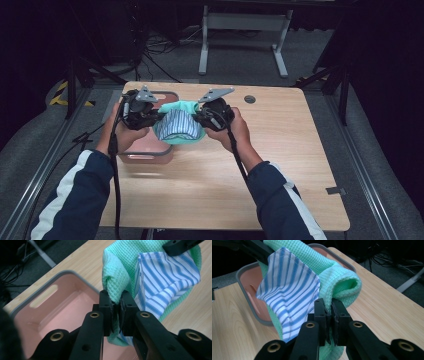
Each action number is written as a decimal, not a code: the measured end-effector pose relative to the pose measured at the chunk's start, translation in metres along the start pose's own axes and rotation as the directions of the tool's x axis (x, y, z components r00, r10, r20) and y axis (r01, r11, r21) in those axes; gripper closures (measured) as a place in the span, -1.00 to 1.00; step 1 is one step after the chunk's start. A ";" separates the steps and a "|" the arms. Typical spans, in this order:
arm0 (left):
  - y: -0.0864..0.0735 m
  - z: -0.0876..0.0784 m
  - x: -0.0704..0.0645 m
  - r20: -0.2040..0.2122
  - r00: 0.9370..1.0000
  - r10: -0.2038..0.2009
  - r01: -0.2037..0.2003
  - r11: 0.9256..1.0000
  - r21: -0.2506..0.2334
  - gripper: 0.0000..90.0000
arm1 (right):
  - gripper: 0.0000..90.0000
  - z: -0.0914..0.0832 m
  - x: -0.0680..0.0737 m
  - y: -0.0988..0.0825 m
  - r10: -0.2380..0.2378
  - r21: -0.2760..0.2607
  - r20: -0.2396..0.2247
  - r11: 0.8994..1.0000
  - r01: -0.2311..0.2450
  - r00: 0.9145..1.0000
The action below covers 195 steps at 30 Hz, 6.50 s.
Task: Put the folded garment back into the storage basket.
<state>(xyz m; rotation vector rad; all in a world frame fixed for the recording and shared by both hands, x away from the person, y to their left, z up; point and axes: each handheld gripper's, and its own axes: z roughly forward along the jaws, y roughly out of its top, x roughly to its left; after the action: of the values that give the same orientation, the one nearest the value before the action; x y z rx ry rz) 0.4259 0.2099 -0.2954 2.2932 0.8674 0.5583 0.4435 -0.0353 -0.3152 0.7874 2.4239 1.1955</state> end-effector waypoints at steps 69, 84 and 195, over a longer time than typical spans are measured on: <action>-0.072 0.024 0.044 -0.115 0.987 -0.109 0.124 0.983 0.132 0.27 | 0.54 0.128 0.046 0.018 -0.030 0.206 -0.071 0.977 0.045 0.997; -0.065 0.004 0.010 -0.095 0.991 -0.090 0.089 0.996 -0.009 0.09 | 0.12 0.089 0.032 0.005 -0.104 0.163 -0.034 0.981 0.109 0.994; -0.143 0.100 -0.119 0.305 0.950 0.068 -0.060 0.998 -0.033 -0.70 | -0.58 -0.126 -0.059 -0.311 0.186 0.088 0.166 0.975 -0.202 0.968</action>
<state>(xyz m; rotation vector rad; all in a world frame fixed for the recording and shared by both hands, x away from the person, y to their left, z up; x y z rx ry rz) 0.3370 0.1717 -0.4830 2.3120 0.6338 0.2273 0.3229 -0.3037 -0.4864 1.1301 2.3375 1.0350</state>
